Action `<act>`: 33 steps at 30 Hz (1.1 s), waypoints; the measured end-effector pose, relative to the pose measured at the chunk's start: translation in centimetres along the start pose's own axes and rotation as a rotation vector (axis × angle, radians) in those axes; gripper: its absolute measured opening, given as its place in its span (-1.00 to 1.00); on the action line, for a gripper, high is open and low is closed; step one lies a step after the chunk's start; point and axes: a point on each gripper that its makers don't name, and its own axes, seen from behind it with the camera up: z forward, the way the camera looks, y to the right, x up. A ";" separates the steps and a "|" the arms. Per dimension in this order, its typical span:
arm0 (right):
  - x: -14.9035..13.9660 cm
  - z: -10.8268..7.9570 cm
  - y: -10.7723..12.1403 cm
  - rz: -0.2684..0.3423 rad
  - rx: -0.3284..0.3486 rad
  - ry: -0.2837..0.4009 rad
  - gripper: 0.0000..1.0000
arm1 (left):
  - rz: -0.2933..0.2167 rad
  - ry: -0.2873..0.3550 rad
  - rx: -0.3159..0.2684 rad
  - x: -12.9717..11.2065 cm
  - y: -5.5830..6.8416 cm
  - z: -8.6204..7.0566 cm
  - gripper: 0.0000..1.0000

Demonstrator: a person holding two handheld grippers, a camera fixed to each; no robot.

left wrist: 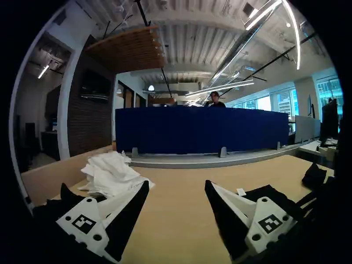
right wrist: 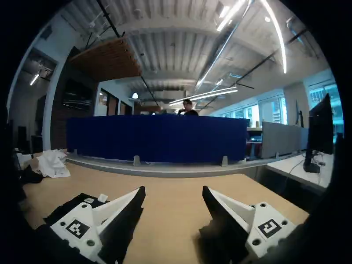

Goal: Fold towel

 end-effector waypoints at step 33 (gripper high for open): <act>7.7 -0.4 -6.4 -0.131 0.296 -0.212 1.00 | 0.121 -0.222 -0.296 7.4 6.4 -0.5 0.88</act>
